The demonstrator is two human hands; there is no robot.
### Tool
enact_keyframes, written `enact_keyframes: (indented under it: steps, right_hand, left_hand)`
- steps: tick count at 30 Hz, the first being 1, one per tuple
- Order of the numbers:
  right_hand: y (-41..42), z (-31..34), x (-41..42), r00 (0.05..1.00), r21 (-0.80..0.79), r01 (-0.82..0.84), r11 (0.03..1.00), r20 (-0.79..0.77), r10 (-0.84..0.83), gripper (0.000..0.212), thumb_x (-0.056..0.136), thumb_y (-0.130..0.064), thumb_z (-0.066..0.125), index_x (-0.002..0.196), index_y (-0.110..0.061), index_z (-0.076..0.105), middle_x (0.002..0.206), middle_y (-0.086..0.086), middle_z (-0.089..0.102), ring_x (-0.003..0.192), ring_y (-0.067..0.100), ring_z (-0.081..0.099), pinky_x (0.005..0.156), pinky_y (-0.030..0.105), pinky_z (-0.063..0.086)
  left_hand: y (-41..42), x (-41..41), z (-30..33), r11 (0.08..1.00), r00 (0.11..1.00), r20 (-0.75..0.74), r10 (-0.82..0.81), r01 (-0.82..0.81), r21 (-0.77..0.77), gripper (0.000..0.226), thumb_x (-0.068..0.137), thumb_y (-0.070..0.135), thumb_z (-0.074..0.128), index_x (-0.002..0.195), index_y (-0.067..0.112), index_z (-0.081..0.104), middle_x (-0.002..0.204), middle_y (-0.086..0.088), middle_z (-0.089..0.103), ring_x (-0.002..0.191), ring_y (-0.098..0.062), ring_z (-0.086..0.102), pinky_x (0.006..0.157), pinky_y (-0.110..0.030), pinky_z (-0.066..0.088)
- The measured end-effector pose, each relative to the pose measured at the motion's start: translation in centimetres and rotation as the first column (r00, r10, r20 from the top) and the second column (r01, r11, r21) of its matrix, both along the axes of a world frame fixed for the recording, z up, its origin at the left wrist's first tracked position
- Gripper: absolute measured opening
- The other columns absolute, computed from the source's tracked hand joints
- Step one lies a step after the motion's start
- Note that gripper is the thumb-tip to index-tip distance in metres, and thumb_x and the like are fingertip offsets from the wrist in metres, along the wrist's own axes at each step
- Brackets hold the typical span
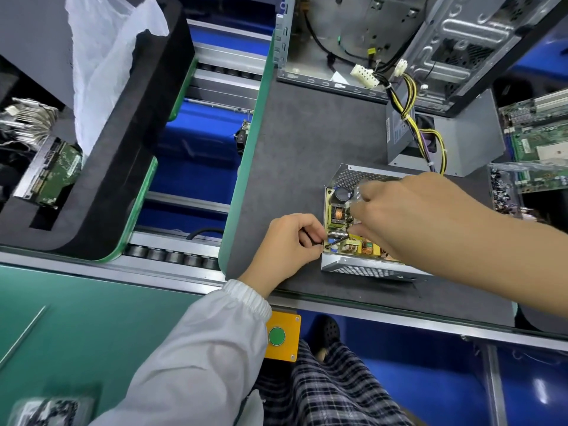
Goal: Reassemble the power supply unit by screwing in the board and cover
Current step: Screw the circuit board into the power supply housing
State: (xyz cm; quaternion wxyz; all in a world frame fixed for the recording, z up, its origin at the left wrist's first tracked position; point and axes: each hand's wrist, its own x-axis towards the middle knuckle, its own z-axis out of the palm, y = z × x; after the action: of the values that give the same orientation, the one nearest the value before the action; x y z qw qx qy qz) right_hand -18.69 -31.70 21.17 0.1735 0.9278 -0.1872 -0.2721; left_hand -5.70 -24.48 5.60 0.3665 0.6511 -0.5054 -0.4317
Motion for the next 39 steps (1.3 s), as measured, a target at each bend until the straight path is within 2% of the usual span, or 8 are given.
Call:
enact_keyframes:
  steps: [5,8,14,18,20,27,34,39]
  right_hand:
    - [1.1,-0.1,0.1,0.999,0.022,0.031,0.999,-0.034,-0.030,0.034,0.098,-0.040,0.044,0.095,-0.015,0.021,0.079,0.005,0.018,0.050,0.018,0.042,0.040,0.029,0.014]
    - [0.7,0.3,-0.1,0.998,0.087,0.049,0.995,-0.045,-0.045,0.036,0.083,-0.010,0.053,0.096,-0.018,0.020,0.086,0.007,0.002,0.048,0.017,0.032,0.040,0.030,0.017]
    - [0.8,0.3,1.2,0.998,-0.027,-0.063,0.998,-0.018,0.063,0.030,0.096,-0.014,0.040,0.068,-0.018,0.029,0.073,-0.001,0.045,0.076,0.025,0.060,0.044,0.024,0.013]
    - [-0.1,0.2,1.7,0.997,0.060,0.036,0.998,0.073,-0.040,0.013,0.098,-0.031,0.046,0.093,-0.019,0.044,0.095,0.005,0.047,0.083,0.027,0.062,0.044,0.029,0.022]
    - [-0.6,0.8,1.6,0.996,0.221,0.047,0.974,0.069,-0.063,0.027,0.091,-0.023,0.056,0.104,-0.021,0.033,0.092,-0.002,0.008,0.074,0.024,0.053,0.049,0.029,0.029]
    - [-0.5,1.3,1.6,0.987,0.009,-0.038,0.999,0.154,0.037,0.032,0.102,-0.039,0.032,0.101,-0.017,0.054,0.080,0.004,0.051,0.084,0.029,0.064,0.044,0.026,0.015]
    - [-0.7,2.1,0.1,0.980,0.269,-0.050,0.962,0.199,-0.005,0.023,0.093,-0.021,0.053,0.111,-0.022,0.038,0.107,-0.001,0.030,0.063,0.010,0.042,0.046,0.024,0.021]
    - [0.1,1.8,0.5,0.977,0.168,-0.023,0.986,0.211,-0.014,0.028,0.090,-0.011,0.048,0.113,-0.016,0.033,0.089,0.000,0.028,0.058,0.019,0.037,0.048,0.029,0.027]
  left_hand:
    - [-0.2,0.2,0.0,1.000,1.000,-0.012,-0.029,0.029,0.008,0.022,0.077,-0.003,0.075,0.080,0.018,0.069,0.083,-0.005,0.070,0.062,-0.009,0.057,0.061,-0.014,0.048]
    - [-0.3,0.1,0.1,0.999,0.999,-0.020,-0.045,0.045,-0.003,0.027,0.076,-0.001,0.077,0.076,0.023,0.065,0.081,-0.006,0.069,0.061,-0.009,0.057,0.062,-0.017,0.049]
    - [-0.4,-0.2,1.8,0.977,0.994,-0.094,-0.062,0.041,-0.209,0.034,0.070,0.014,0.085,0.077,0.032,0.057,0.074,0.008,0.055,0.064,-0.008,0.054,0.060,-0.017,0.043]
    - [-1.0,-0.7,3.2,0.963,0.972,-0.226,-0.066,0.002,-0.269,0.016,0.072,0.027,0.079,0.082,0.031,0.069,0.087,0.000,0.068,0.075,-0.016,0.060,0.067,-0.029,0.050]
    - [-1.0,-0.3,3.2,0.970,0.979,-0.191,-0.066,0.018,-0.241,0.012,0.078,0.020,0.080,0.085,0.022,0.072,0.085,-0.007,0.070,0.077,-0.029,0.061,0.070,-0.034,0.049]
    - [-1.0,1.0,4.5,0.943,0.966,-0.168,-0.194,0.137,-0.304,0.040,0.075,0.012,0.083,0.103,0.032,0.061,0.085,0.024,0.065,0.078,0.003,0.057,0.073,-0.012,0.043]
    - [-1.4,0.4,5.0,0.947,0.946,-0.239,-0.218,0.146,-0.286,0.021,0.086,0.008,0.072,0.102,0.023,0.071,0.099,0.010,0.074,0.105,-0.006,0.065,0.097,-0.025,0.046]
    - [-1.5,-0.3,5.2,0.959,0.939,-0.274,-0.209,0.142,-0.247,0.034,0.078,-0.003,0.075,0.099,0.017,0.057,0.085,0.027,0.071,0.089,0.012,0.064,0.077,-0.005,0.045]
